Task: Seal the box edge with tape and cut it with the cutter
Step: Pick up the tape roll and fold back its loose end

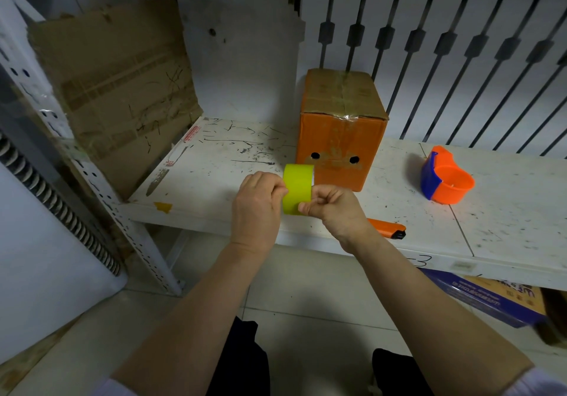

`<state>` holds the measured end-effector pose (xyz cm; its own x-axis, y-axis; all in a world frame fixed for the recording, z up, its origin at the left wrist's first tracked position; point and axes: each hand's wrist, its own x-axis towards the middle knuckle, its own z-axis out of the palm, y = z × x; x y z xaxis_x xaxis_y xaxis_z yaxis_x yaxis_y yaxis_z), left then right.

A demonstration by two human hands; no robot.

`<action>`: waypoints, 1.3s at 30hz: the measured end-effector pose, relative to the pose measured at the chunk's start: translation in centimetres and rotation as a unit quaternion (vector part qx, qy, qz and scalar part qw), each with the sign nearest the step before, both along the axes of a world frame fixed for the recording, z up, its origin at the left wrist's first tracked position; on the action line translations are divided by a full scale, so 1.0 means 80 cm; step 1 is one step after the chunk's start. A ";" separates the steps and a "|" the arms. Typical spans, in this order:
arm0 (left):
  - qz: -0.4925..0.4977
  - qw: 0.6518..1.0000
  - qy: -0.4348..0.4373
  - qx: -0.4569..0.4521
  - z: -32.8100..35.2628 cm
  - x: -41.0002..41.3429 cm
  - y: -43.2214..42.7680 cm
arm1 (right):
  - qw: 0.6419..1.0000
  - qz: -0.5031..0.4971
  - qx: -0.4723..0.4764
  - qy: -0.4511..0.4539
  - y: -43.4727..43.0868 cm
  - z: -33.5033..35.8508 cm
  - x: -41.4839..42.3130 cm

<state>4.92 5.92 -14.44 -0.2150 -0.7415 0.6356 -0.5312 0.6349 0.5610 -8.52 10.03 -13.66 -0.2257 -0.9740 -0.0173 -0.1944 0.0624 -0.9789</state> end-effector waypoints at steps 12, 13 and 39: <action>0.014 0.999 0.039 0.007 0.000 -0.002 0.000 | 0.999 -0.022 -0.003 0.040 -0.003 0.002 -0.003; 0.015 0.999 0.046 0.009 0.000 -0.003 0.001 | 0.999 -0.023 -0.002 0.040 -0.003 0.002 -0.002; 0.041 0.988 0.140 0.054 0.020 -0.004 0.001 | 0.992 -0.020 -0.011 0.121 -0.011 0.010 -0.009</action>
